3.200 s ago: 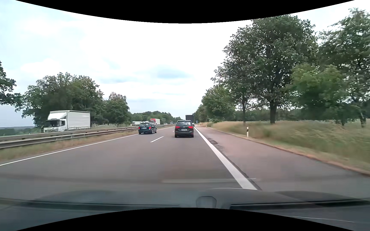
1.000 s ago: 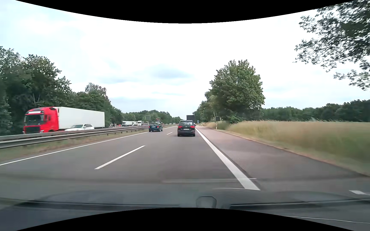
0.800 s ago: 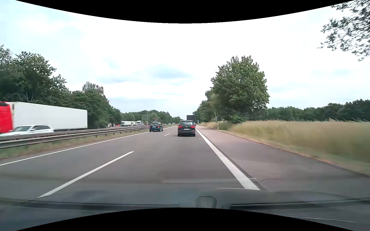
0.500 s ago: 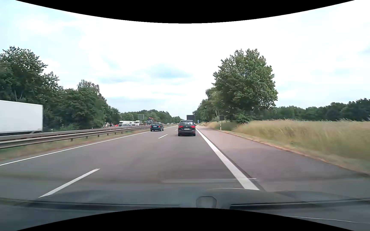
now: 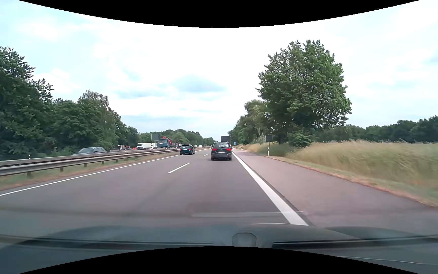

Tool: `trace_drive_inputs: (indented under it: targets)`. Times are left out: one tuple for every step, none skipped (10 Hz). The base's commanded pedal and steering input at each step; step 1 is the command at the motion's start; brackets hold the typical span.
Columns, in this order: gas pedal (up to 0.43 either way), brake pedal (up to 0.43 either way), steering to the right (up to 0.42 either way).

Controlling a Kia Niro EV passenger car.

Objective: Follow the waypoints while adhering to traffic rules and regulations

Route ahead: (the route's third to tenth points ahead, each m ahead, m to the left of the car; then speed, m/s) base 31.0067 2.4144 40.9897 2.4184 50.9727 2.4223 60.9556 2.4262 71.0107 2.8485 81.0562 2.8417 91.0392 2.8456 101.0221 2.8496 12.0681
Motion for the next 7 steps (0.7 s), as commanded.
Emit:
trace_drive_inputs:
  targets:
    - [0.118,0.0,-0.003]
    - [0.118,0.0,-0.003]
    - [0.118,0.0,-0.003]
    - [0.118,0.0,-0.003]
    - [0.13,0.0,-0.003]
    - [0.13,0.0,-0.003]
    - [0.13,0.0,-0.003]
